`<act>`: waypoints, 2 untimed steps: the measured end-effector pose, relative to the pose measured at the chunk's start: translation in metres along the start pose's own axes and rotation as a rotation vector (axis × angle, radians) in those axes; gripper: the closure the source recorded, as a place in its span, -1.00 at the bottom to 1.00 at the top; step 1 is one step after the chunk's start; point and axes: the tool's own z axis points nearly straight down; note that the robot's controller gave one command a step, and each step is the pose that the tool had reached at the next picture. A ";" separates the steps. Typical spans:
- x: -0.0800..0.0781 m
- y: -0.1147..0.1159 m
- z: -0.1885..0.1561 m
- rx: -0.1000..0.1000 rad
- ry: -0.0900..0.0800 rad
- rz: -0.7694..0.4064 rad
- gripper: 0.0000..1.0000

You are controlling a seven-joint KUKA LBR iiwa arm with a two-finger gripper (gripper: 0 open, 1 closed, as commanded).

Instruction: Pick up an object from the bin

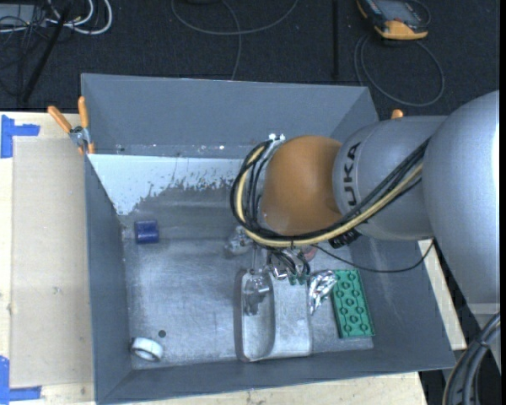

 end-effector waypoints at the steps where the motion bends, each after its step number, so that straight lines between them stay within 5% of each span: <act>1: 0.004 -0.036 -0.002 -0.007 -0.009 -0.060 -1.00; 2: 0.004 -0.012 -0.093 -0.002 -0.010 -0.131 -1.00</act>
Offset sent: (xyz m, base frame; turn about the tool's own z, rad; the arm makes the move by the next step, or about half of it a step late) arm -0.0004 -0.0384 -0.0012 -0.0616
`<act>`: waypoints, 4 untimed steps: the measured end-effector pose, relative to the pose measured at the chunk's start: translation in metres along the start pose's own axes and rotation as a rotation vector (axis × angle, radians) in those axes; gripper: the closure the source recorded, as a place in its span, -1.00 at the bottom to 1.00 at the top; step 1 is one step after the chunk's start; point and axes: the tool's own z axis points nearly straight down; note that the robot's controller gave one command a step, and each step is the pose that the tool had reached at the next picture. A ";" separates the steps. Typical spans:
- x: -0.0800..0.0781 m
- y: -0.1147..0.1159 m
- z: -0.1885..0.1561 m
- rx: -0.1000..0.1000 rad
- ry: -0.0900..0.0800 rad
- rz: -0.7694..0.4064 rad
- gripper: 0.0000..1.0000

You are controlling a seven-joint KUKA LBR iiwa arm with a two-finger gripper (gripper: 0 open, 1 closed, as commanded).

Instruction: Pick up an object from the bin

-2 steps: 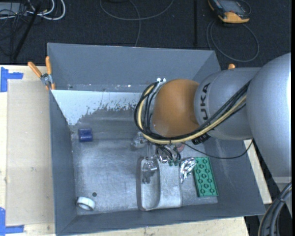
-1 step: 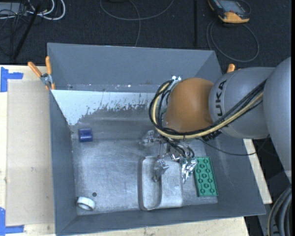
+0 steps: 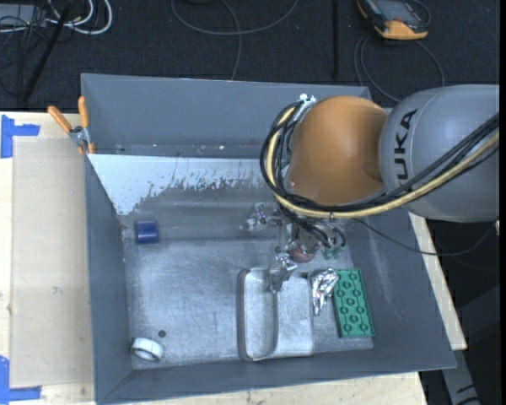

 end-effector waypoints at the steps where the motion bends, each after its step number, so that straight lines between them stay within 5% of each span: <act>1: 0.027 -0.090 0.053 0.000 0.011 -0.072 -1.00; 2: -0.007 -0.137 0.093 -0.005 0.003 -0.105 -1.00; 3: -0.008 -0.137 0.089 -0.001 -0.003 -0.106 1.00; 4: 0.032 -0.197 -0.027 0.004 0.002 -0.154 1.00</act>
Offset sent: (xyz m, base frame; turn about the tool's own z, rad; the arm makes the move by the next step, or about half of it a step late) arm 0.0012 -0.0897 -0.0520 -0.0801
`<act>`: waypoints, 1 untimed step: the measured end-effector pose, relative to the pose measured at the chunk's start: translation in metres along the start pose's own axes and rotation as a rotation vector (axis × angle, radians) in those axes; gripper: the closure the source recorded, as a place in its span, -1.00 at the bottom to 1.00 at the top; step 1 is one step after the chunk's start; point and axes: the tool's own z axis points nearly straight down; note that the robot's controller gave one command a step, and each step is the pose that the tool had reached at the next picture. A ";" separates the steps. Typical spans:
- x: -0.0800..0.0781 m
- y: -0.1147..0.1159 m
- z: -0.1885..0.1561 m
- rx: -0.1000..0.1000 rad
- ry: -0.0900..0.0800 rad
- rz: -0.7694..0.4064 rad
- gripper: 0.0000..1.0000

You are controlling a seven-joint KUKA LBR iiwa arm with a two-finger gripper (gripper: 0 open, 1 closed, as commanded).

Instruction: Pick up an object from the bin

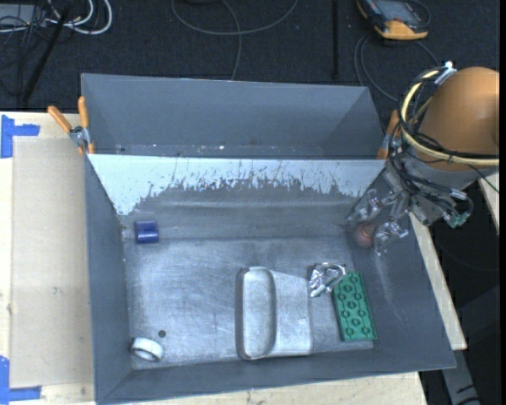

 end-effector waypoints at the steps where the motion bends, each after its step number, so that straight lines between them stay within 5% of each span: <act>1: -0.014 0.017 -0.080 -0.004 -0.002 -0.482 1.00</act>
Offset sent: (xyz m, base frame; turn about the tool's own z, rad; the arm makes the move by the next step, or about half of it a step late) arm 0.0026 0.0201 0.0785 -0.4827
